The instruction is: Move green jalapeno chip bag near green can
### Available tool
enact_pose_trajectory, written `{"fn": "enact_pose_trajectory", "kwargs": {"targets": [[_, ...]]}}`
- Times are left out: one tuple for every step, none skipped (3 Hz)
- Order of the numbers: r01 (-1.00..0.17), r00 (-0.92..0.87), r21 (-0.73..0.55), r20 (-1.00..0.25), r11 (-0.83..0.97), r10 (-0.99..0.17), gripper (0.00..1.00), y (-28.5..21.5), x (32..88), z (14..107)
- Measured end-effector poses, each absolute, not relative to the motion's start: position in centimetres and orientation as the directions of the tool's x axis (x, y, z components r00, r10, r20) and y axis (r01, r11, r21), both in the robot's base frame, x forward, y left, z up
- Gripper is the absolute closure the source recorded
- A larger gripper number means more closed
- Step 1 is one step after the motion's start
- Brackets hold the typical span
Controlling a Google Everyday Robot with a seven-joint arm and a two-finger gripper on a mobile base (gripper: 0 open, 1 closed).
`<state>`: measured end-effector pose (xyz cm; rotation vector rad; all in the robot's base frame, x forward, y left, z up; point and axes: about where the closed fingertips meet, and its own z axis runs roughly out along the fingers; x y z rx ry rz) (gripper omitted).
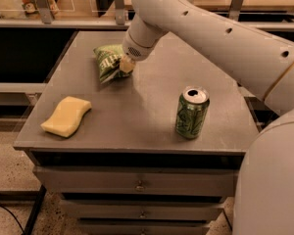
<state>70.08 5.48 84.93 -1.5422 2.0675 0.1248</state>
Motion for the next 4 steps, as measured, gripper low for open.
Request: {"fn": "enact_pose_trajectory", "kwargs": {"targets": [[-0.906,-0.186,-0.265,-0.451,0.330,-0.873,1.00,4.4,70.3,85.7],[-0.906,-0.169,-0.283,-0.441,0.315,-0.882,1.00,2.4,70.3,87.3],[-0.910,-0.136,-0.299,-0.442,0.288,-0.887,1.00,0.1,70.0,89.1],[-0.918,-0.085,-0.315,-0.439,0.242,-0.894,1.00,-2.3,69.2,90.3]]}}
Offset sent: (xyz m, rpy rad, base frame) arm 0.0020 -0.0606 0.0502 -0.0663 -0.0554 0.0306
